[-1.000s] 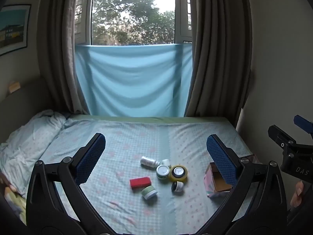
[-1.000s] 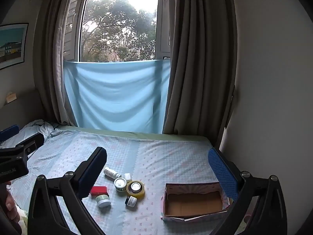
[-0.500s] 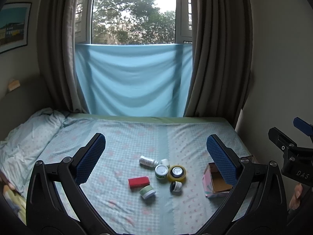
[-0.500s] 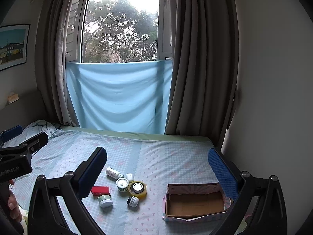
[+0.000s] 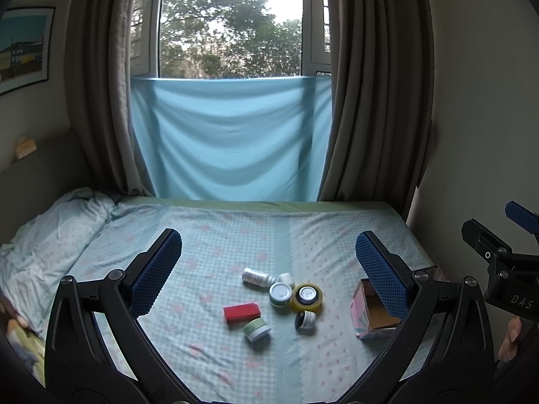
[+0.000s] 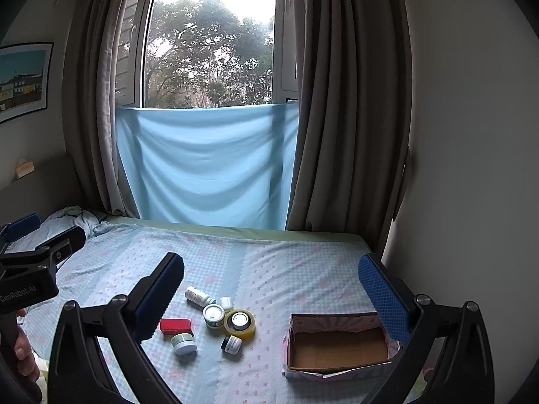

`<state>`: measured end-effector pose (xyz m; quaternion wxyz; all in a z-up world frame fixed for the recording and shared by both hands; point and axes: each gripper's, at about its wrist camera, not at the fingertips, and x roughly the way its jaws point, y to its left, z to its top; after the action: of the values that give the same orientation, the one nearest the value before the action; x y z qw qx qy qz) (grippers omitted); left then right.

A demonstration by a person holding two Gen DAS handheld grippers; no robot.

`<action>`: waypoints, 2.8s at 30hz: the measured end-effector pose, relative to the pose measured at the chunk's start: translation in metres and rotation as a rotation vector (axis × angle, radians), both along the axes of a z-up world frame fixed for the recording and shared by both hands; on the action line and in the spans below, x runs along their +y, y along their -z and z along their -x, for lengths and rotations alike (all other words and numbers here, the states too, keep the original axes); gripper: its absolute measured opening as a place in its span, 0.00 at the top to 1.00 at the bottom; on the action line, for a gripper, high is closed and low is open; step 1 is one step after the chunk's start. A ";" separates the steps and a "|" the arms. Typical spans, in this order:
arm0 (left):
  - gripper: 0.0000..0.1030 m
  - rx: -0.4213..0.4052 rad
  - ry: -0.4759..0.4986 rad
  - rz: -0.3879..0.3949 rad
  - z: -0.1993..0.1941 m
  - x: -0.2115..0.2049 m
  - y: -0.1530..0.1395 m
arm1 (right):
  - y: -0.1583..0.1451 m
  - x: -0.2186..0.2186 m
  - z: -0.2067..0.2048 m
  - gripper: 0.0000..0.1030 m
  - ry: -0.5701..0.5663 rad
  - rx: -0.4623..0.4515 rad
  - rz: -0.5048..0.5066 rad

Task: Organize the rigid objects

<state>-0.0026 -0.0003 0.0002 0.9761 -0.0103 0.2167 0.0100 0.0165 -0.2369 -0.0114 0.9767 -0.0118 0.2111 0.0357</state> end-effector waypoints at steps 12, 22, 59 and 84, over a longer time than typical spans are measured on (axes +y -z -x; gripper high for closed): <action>0.01 0.011 -0.010 0.014 0.003 0.007 -0.001 | 0.001 0.004 0.003 0.00 -0.009 0.005 -0.005; 0.01 0.014 -0.008 0.014 0.006 0.009 -0.001 | 0.001 0.004 0.002 0.00 -0.009 0.005 -0.006; 0.01 0.199 -0.082 0.050 -0.031 0.032 0.050 | 0.046 -0.011 -0.026 0.00 -0.135 0.111 -0.003; 0.02 0.721 0.412 -0.141 -0.246 0.107 0.268 | 0.233 0.053 -0.169 0.00 -0.009 0.710 -0.183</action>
<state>0.2439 0.1066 -0.2677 0.8176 0.1043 0.5409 -0.1676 0.1856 -0.1842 -0.2443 0.8395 0.0877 0.5328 0.0606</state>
